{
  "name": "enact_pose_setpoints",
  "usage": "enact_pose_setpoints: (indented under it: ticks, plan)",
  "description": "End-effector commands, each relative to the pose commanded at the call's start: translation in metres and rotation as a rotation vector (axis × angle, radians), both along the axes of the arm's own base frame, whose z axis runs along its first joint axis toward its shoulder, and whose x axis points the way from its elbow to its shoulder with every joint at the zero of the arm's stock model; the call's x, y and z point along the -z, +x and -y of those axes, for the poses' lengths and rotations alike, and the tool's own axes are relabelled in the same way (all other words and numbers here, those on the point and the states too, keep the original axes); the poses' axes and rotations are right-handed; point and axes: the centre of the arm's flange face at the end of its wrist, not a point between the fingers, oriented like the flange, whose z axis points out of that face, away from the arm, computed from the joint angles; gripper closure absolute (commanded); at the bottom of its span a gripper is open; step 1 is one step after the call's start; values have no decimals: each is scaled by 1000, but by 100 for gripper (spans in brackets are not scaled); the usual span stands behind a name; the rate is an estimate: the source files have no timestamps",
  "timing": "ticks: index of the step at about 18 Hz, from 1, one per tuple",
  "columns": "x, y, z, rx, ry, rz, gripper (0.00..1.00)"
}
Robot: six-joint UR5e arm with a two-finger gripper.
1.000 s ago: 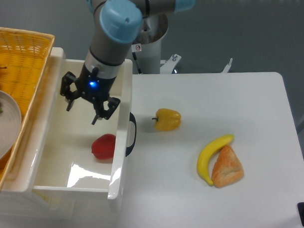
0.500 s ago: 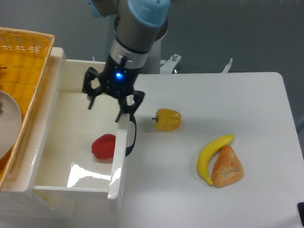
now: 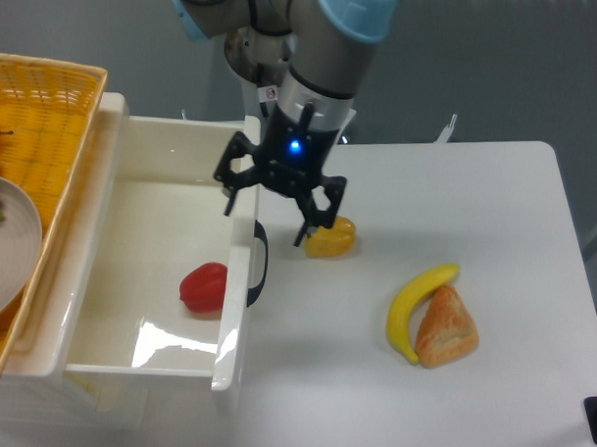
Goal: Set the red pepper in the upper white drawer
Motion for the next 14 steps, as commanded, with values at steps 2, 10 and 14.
enact_pose_setpoints:
  ticks: [2,10,14]
  plan:
    - [6,-11,7,37,-52,-67,0]
    - [23,-34,23,195,-283,-276,0]
    - [44,-44,19,211,-346,-276,0]
